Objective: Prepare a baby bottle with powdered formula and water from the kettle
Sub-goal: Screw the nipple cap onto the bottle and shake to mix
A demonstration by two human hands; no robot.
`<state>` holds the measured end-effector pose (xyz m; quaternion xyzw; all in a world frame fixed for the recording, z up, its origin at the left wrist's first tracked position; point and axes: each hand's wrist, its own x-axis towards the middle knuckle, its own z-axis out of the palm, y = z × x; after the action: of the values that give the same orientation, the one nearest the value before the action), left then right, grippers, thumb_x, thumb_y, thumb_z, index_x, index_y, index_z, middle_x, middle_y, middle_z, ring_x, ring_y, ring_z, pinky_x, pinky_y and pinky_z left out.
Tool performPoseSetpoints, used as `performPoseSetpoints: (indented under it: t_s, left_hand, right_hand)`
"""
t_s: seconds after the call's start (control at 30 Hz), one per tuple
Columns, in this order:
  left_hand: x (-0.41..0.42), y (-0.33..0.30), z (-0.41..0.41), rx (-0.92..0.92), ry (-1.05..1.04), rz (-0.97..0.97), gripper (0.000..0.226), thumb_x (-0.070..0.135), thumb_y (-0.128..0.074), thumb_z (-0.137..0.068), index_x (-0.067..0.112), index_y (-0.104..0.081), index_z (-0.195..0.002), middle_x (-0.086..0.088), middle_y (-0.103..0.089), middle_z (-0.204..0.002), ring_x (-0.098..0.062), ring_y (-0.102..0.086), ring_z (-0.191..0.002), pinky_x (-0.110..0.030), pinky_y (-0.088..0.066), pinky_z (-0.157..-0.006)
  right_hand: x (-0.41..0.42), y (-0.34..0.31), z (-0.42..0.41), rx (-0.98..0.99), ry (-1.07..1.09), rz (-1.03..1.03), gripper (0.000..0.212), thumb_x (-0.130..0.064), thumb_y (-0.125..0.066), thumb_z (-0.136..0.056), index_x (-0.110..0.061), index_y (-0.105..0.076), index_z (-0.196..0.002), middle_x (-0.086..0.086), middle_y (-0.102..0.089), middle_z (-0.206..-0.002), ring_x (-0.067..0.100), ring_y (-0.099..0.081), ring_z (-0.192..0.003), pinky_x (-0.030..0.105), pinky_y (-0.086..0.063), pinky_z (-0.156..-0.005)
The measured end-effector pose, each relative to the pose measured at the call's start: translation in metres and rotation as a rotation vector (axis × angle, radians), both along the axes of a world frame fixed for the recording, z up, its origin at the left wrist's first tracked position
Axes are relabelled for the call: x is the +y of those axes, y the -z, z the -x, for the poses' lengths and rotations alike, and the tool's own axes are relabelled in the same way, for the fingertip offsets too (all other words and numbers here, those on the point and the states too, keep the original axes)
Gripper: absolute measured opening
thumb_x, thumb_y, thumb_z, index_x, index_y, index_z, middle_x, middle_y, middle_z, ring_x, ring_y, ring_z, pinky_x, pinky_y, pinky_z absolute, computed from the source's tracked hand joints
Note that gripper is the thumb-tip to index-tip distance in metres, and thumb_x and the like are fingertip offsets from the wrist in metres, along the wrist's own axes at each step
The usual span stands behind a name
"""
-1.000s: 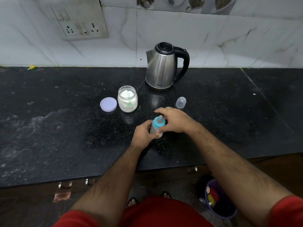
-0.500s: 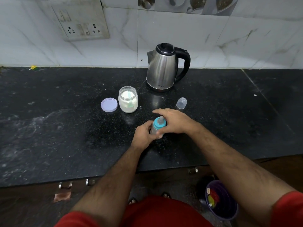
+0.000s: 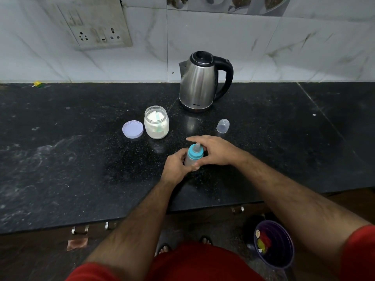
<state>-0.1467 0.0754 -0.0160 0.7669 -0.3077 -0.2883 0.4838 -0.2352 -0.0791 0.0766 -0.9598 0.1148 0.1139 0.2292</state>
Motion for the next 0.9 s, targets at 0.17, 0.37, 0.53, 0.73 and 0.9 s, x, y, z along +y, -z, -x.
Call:
performPoseSetpoints:
  t_s: [0.17, 0.37, 0.53, 0.73, 0.9]
  left_hand:
    - [0.000, -0.003, 0.002, 0.004, -0.007, -0.009, 0.055, 0.018, -0.088, -0.069, 0.021, -0.065, -0.119, 0.008, -0.073, -0.105, -0.004, -0.067, -0.097, -0.031, -0.055, -0.091]
    - [0.001, -0.008, 0.006, -0.065, -0.008, -0.022, 0.041, 0.020, -0.081, -0.076, 0.021, -0.065, -0.114, 0.013, -0.066, -0.086, 0.004, -0.060, -0.074, -0.010, -0.042, -0.065]
    - [0.003, -0.008, 0.003, -0.068, 0.012, -0.027, 0.041, 0.021, -0.082, -0.076, 0.020, -0.066, -0.114, 0.012, -0.067, -0.085, 0.006, -0.059, -0.071, -0.009, -0.043, -0.064]
    - [0.002, -0.005, 0.000, -0.053, 0.029, -0.028, 0.056, 0.023, -0.087, -0.071, 0.020, -0.064, -0.122, 0.008, -0.072, -0.106, -0.004, -0.066, -0.097, -0.026, -0.053, -0.087]
    - [0.002, -0.004, 0.000, -0.062, 0.028, -0.029, 0.053, 0.024, -0.086, -0.071, 0.020, -0.065, -0.119, 0.009, -0.072, -0.103, -0.002, -0.066, -0.094, -0.025, -0.053, -0.084]
  right_hand:
    - [0.002, 0.007, -0.002, -0.094, 0.031, -0.137, 0.038, -0.040, -0.073, -0.079, -0.027, -0.064, -0.114, -0.011, -0.068, -0.107, 0.007, -0.062, -0.099, 0.040, -0.052, -0.089]
    - [0.042, 0.025, 0.009, -0.242, 0.348, 0.046, 0.039, -0.048, -0.065, -0.087, -0.022, -0.057, -0.116, -0.002, -0.069, -0.104, 0.018, -0.064, -0.094, 0.035, -0.051, -0.081]
    - [0.042, 0.022, 0.007, -0.176, 0.395, -0.013, 0.043, -0.049, -0.069, -0.083, -0.022, -0.055, -0.114, -0.002, -0.068, -0.101, 0.018, -0.064, -0.092, 0.038, -0.053, -0.079]
    - [-0.001, -0.004, -0.006, 0.020, -0.026, -0.019, 0.058, -0.044, -0.076, -0.078, -0.032, -0.057, -0.131, -0.014, -0.067, -0.117, 0.005, -0.060, -0.097, 0.031, -0.050, -0.085]
    - [0.000, 0.005, -0.008, -0.011, -0.047, -0.033, 0.041, -0.046, -0.070, -0.079, -0.033, -0.059, -0.116, -0.013, -0.069, -0.106, 0.009, -0.063, -0.098, 0.042, -0.052, -0.088]
